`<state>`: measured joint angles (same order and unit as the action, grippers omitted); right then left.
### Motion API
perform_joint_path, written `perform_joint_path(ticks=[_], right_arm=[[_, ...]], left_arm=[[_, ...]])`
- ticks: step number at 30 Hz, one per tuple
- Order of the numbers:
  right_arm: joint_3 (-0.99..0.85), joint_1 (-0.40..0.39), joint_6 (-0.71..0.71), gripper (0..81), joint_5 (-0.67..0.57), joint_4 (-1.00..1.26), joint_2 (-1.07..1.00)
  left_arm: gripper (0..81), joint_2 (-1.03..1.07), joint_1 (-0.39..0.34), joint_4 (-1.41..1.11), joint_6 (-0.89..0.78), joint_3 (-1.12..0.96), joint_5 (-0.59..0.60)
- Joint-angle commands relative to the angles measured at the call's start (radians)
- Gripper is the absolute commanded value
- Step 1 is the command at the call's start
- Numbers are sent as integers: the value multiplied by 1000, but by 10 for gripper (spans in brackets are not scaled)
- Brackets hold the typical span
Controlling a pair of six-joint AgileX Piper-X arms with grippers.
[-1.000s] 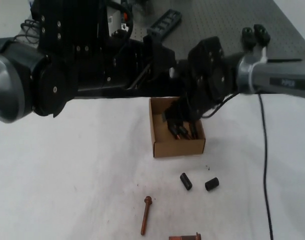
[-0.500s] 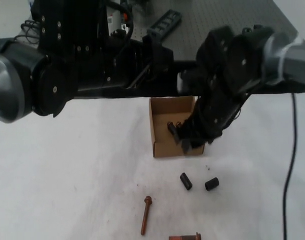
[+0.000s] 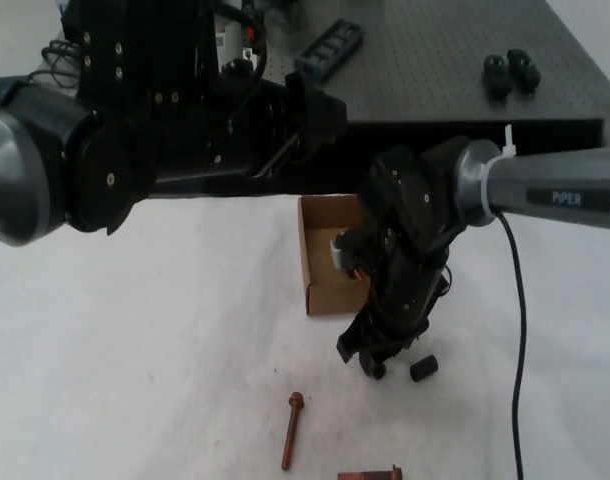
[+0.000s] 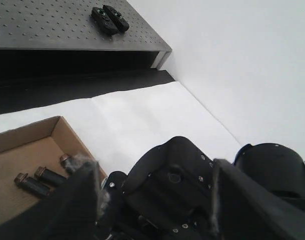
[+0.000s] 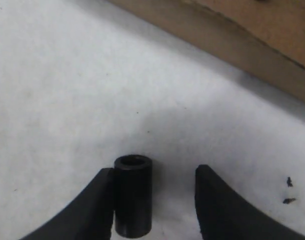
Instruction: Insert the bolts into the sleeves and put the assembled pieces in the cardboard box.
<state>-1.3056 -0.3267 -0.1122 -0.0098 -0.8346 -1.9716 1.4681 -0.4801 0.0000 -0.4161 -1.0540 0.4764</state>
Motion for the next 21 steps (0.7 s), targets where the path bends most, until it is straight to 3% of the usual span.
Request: perform_joint_path(ticks=[1, 8, 14, 21], right_arm=[[-3, -2, -23, 349, 0, -7, -1], [-3, -2, -64, 232, -1, -18, -21], [-3, 1, -101, 12, -1, -31, -16], [16, 65, -66, 25, -125, -46, 126]], left_arm=[[461, -15, 2, 0, 12, -2, -3], [461, -15, 2, 0, 12, -2, -3], [461, -15, 2, 6, 12, -2, 7], [461, -15, 2, 160, 96, -5, 73]])
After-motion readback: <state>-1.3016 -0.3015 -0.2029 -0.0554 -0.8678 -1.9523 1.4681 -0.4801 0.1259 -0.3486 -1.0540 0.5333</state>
